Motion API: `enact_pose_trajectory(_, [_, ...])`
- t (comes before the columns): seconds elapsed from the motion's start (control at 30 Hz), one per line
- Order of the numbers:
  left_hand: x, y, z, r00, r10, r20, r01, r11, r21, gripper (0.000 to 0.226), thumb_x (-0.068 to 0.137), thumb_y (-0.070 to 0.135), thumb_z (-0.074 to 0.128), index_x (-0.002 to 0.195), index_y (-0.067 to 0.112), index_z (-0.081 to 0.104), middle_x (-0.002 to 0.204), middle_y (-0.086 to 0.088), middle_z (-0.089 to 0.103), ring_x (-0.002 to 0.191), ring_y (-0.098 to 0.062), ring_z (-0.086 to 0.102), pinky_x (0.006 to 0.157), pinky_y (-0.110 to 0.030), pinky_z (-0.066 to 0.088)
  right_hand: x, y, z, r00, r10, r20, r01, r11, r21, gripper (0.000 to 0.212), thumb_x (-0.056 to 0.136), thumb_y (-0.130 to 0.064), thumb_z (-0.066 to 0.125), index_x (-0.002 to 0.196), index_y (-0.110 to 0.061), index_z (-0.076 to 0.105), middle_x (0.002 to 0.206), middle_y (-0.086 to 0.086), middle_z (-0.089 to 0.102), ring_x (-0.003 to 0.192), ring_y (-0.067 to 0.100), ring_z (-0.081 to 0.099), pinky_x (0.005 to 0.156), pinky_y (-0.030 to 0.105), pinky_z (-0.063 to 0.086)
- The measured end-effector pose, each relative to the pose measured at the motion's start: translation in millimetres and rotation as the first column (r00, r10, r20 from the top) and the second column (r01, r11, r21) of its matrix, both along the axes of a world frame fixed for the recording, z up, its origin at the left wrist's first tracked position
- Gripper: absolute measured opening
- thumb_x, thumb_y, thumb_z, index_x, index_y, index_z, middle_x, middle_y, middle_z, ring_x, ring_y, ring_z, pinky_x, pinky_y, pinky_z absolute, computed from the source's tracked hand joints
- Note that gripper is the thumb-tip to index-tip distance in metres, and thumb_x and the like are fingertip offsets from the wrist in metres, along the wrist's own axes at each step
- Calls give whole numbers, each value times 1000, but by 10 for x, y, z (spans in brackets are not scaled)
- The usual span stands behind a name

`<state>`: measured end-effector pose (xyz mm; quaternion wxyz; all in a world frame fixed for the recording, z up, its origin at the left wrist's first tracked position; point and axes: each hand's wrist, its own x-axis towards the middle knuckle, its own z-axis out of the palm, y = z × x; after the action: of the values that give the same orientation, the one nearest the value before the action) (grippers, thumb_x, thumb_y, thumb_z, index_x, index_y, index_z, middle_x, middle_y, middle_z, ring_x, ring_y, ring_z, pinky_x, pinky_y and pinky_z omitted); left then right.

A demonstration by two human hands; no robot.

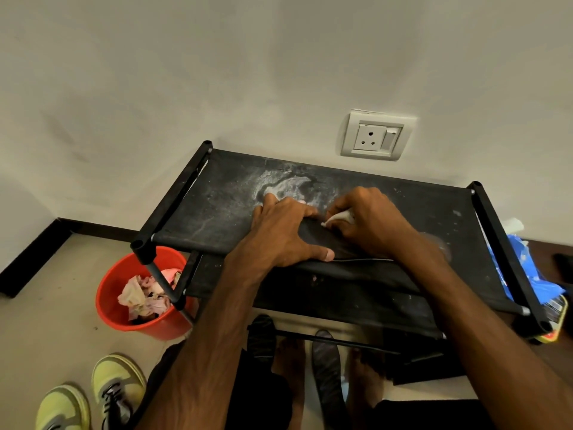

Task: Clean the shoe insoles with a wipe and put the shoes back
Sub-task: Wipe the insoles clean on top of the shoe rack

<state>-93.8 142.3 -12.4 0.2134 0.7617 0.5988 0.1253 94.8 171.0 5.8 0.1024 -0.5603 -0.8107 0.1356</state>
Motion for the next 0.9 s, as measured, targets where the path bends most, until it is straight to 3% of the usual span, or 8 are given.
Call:
enact_pose_trajectory(0.1, [-1,5,-5,1000,1,1,-1,1000,-7,83,67,71,77,139,40,52,140,5,49,132,-24,27,109,-43,24,55,-58,89,997,76,-14,-77,991,-110,13,85,-19,80,95,-27,83,93,-6,78,83,6,69,77,31,59])
enact_pose_trajectory(0.23, [7,0,7,1000,4,7,-4,1000,-13,88,66,71,78,142,37,52,141,5,49,133,-23,27,110,-43,23,140,-127,221,993,119,-20,-119,945,-303,9,84,-21,81,86,-30,82,88,-13,77,85,1,71,81,29,61])
enact_pose_trajectory(0.33, [16,-3,12,1000,12,15,-11,1000,-10,88,65,69,80,142,36,52,140,4,49,133,-22,26,110,-42,23,178,-155,277,990,140,6,-129,931,-342,10,82,-24,83,84,-34,81,87,-18,77,86,-3,70,83,30,61])
enact_pose_trajectory(0.47, [13,7,17,1000,-3,-14,2,1000,-10,88,68,68,78,144,35,50,141,3,48,133,-23,26,109,-43,24,146,-114,237,994,97,46,-80,953,-293,10,81,-32,84,89,-37,80,94,-15,75,92,4,68,87,40,60])
enact_pose_trajectory(0.6, [15,15,10,999,-18,-39,19,1000,3,87,68,70,77,143,36,50,140,3,49,132,-24,27,108,-43,25,71,-60,87,997,-46,60,51,995,-87,14,81,-38,82,95,-39,79,100,-5,74,95,19,67,83,46,59])
enact_pose_trajectory(0.7, [15,10,7,999,-21,-40,21,1000,7,83,68,70,77,140,40,52,137,3,51,132,-25,27,108,-43,26,-5,-23,-19,994,-112,19,111,993,30,15,83,-32,79,97,-35,79,99,1,75,95,25,68,82,45,58])
enact_pose_trajectory(0.9, [13,7,4,1000,-7,-11,7,1000,-1,78,67,70,78,136,45,55,137,4,52,132,-26,27,109,-46,25,-6,13,-26,997,-74,-33,74,997,4,14,84,-22,77,97,-28,81,96,2,76,91,23,70,82,47,59])
